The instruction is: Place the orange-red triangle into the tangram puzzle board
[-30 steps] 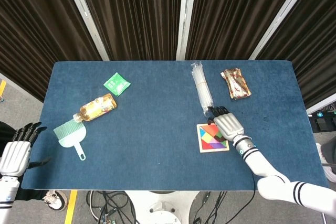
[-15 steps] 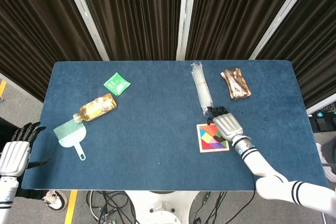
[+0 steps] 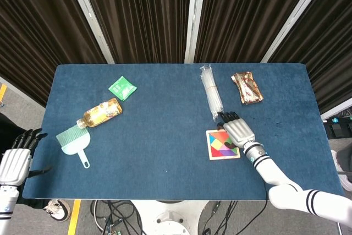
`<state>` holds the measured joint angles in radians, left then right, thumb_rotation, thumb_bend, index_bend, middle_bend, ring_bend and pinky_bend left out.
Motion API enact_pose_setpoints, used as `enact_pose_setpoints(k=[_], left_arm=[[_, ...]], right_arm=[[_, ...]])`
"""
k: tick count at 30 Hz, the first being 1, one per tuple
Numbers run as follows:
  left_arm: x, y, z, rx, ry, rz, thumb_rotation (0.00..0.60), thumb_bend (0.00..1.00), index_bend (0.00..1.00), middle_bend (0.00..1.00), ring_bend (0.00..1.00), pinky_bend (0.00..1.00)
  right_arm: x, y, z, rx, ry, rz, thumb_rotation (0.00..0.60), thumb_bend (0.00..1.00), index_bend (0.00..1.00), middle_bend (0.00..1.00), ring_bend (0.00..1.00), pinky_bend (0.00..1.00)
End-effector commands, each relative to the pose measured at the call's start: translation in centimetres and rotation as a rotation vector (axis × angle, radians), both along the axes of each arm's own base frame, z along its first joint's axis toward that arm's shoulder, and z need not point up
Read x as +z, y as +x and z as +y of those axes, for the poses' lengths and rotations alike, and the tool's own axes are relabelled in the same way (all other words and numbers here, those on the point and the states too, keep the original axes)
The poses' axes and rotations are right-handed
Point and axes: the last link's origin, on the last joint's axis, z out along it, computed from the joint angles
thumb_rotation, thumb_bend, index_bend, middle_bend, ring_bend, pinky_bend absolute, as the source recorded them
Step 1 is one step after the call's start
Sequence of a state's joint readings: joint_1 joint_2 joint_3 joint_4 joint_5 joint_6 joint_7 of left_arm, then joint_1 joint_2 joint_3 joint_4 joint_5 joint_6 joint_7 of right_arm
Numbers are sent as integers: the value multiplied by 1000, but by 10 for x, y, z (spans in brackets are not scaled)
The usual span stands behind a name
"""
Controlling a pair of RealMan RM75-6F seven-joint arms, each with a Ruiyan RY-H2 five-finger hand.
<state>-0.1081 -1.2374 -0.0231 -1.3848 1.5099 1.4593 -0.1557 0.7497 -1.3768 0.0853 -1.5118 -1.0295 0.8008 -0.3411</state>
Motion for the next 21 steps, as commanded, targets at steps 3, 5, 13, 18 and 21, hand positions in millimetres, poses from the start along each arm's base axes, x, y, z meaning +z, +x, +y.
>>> enact_pose_setpoints(k=[3,5,13,18,21], left_arm=[[0,1,0,-3,2,1,600,0,193,104,50,142],[1,2,0,-7,4,2,600,0,192,105,50,142],[0,11,2,-26,7,8,600,0,193,105,51,142],[4,19,4,-44,14,20,600,0,192,104,51,142],[6,23,5,-50,18,27,600,0,192,105,50,142]], right_arm=[[20,3,5,17,-45,-29,600,176,325,0,0,0],[34,0,12,22,-74,-39,600,176,321,0,0,0],[130,-44,85,38,-334,-48,600,176,143,0,0,0],[170,-87,145,5,-509,-27,600,178,1,0,0,0],[180,-105,172,-14,-554,-47,600,204,0,0,0,0]])
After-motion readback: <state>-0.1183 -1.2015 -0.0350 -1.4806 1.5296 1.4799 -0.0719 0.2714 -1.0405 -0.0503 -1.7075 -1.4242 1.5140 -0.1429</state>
